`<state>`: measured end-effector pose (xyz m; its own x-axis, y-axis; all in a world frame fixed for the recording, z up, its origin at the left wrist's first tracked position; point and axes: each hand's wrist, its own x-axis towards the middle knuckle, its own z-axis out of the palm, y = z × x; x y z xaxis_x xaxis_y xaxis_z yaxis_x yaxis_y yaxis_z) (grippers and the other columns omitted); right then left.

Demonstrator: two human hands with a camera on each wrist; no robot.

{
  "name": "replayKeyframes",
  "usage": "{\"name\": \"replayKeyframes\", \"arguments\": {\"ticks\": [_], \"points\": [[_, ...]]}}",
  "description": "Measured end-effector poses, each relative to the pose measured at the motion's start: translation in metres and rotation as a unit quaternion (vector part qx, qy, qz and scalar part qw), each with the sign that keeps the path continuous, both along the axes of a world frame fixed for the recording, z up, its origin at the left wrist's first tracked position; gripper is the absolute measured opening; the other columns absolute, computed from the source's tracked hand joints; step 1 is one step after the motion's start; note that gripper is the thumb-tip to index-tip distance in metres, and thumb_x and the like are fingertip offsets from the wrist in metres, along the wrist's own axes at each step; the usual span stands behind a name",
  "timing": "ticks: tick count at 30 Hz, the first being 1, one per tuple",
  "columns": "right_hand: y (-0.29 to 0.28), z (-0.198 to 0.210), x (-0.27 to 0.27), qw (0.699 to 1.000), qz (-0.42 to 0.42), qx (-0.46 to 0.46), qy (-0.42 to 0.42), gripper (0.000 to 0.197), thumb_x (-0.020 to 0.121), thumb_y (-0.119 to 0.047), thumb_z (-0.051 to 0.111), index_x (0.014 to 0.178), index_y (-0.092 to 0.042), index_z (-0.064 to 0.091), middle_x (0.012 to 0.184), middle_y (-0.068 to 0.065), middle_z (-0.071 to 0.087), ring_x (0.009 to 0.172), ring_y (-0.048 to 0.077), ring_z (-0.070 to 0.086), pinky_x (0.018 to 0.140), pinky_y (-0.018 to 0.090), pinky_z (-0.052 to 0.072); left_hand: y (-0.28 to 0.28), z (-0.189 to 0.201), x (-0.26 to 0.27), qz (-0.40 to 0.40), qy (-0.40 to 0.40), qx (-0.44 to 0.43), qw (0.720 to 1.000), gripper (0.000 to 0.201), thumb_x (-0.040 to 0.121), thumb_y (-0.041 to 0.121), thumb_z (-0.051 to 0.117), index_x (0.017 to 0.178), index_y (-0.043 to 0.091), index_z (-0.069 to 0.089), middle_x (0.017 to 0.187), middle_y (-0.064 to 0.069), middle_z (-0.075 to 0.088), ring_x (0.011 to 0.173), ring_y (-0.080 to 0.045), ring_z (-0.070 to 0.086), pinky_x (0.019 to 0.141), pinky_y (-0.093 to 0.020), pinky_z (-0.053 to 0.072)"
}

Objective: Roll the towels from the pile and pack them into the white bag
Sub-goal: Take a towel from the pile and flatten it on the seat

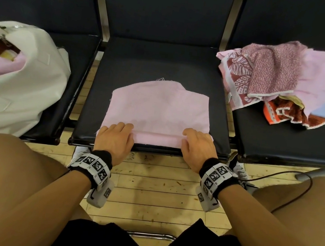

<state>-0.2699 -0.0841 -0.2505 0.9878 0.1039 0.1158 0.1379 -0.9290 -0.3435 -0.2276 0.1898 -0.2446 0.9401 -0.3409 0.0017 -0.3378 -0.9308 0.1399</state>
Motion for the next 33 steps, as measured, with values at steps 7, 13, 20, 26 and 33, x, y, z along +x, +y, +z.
{"name": "replayKeyframes", "arguments": {"ticks": [7,13,20,26,33], "points": [[0.003,-0.008,0.0,0.99,0.021,-0.102,-0.093,0.024,0.067,0.002,0.071,0.08,-0.017,0.062,0.088,0.0,0.06,0.078,0.026,0.051,0.072,0.035,0.024,-0.001,-0.002,0.0,-0.031,-0.08,0.011,0.996,0.02,0.079,0.007,0.074,0.094,0.017,0.065,0.091,-0.004,0.061,0.08,-0.029,0.055,0.072,-0.043,0.044],[0.003,-0.008,-0.007,0.999,0.03,-0.032,-0.025,0.011,0.09,-0.022,0.061,0.099,-0.016,0.064,0.099,0.001,0.06,0.091,0.024,0.052,0.083,0.039,0.04,0.001,-0.005,-0.002,-0.023,-0.043,-0.025,0.998,0.018,0.096,0.033,0.055,0.1,0.017,0.061,0.096,-0.002,0.058,0.087,-0.027,0.052,0.08,-0.042,0.044],[-0.002,-0.007,-0.006,0.999,0.029,-0.029,-0.009,0.018,0.091,-0.013,0.062,0.108,-0.014,0.068,0.1,0.004,0.064,0.094,0.028,0.057,0.091,0.041,0.041,0.005,-0.004,-0.004,-0.028,-0.038,-0.041,0.998,0.041,0.09,0.037,0.034,0.108,0.015,0.064,0.101,-0.004,0.065,0.091,-0.028,0.056,0.085,-0.044,0.046],[-0.004,0.009,-0.002,0.999,0.005,-0.011,0.045,0.022,0.101,-0.025,0.042,0.119,-0.016,0.052,0.095,0.003,0.064,0.084,0.027,0.056,0.078,0.038,0.043,0.002,0.002,-0.004,-0.009,0.002,-0.016,1.0,0.048,0.089,0.033,0.027,0.117,0.015,0.061,0.098,-0.004,0.068,0.089,-0.029,0.057,0.083,-0.044,0.044],[-0.001,-0.001,-0.005,0.996,-0.004,-0.037,-0.085,0.003,0.082,-0.013,0.066,0.083,-0.016,0.065,0.095,0.001,0.061,0.085,0.025,0.055,0.077,0.037,0.036,-0.003,-0.001,-0.003,0.007,-0.072,-0.017,0.997,0.024,0.085,0.022,0.062,0.109,0.019,0.066,0.106,-0.004,0.063,0.096,-0.028,0.055,0.088,-0.045,0.036]]}}
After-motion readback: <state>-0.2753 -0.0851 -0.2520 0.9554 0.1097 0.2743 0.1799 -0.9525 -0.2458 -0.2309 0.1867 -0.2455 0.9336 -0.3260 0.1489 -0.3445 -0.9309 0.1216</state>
